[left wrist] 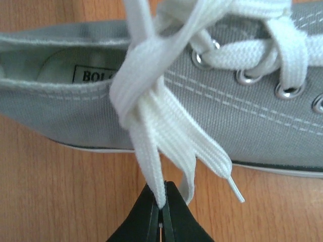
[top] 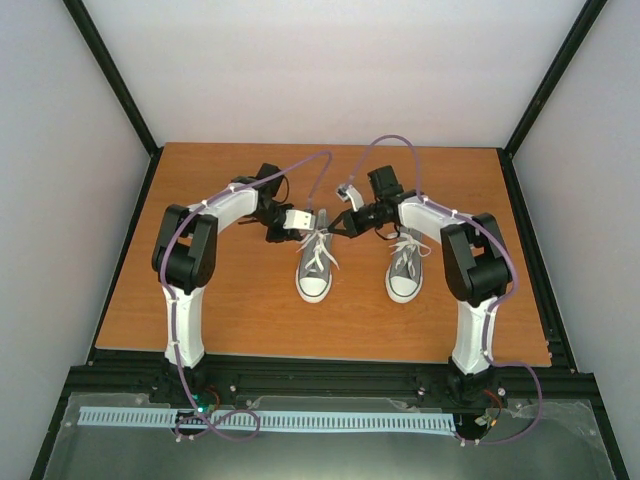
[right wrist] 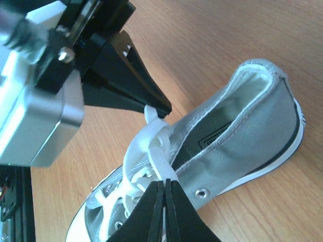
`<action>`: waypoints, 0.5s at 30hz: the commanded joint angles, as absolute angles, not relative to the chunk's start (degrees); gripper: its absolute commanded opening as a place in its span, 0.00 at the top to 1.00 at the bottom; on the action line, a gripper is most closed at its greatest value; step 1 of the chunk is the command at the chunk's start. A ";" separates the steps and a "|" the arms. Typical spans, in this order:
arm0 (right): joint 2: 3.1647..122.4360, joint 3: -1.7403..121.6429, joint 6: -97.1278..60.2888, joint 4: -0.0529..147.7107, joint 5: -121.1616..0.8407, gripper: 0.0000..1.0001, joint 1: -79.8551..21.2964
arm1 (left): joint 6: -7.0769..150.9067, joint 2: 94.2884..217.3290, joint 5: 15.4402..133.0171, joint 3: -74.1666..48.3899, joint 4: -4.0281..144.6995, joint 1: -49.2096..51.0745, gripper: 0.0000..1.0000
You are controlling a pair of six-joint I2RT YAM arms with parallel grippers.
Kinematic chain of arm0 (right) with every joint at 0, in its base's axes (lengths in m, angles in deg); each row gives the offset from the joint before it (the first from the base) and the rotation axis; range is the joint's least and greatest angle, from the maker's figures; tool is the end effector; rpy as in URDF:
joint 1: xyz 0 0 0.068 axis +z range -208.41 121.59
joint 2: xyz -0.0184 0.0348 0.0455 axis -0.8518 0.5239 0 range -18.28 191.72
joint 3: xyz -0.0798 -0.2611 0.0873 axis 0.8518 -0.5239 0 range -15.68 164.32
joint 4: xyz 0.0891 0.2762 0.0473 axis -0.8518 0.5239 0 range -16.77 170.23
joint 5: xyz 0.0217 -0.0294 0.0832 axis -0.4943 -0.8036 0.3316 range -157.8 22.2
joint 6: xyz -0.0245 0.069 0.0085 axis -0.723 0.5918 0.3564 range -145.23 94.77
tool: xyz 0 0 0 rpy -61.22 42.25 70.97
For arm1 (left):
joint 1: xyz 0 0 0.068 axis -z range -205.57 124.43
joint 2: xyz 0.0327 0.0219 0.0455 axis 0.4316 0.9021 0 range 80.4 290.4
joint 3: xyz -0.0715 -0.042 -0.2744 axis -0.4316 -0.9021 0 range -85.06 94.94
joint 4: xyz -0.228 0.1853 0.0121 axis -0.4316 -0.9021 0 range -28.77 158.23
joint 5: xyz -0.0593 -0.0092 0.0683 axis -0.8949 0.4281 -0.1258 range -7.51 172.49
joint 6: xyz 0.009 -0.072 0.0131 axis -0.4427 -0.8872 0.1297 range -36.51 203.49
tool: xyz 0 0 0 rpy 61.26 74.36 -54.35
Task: Tie the shoes
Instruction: Tie the shoelace on the shoe.
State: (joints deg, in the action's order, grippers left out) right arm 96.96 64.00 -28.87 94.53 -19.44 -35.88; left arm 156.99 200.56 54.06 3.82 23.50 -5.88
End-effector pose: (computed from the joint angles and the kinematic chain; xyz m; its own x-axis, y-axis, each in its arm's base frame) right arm 0.4107 0.2202 0.1553 -0.7318 -0.3492 -0.5853 -0.6798 0.4359 0.5899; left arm 0.4240 -0.1829 0.1359 0.1284 0.8496 -0.5115 0.9909 -0.0892 0.1006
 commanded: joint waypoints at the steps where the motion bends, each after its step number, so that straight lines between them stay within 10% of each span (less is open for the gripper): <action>1: 92.57 61.39 -28.62 93.27 -21.92 0.97 -36.17 | 158.11 199.88 55.95 5.22 21.31 -6.74 0.99; 15: 85.43 50.59 -27.44 92.81 -27.84 0.97 -38.00 | 157.04 199.79 59.03 4.06 22.04 -7.64 0.99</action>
State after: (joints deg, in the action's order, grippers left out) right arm 88.92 53.11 -27.74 93.16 -24.99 -36.93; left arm 156.97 200.56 57.85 3.80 22.80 -7.13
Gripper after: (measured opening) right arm 0.028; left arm 0.024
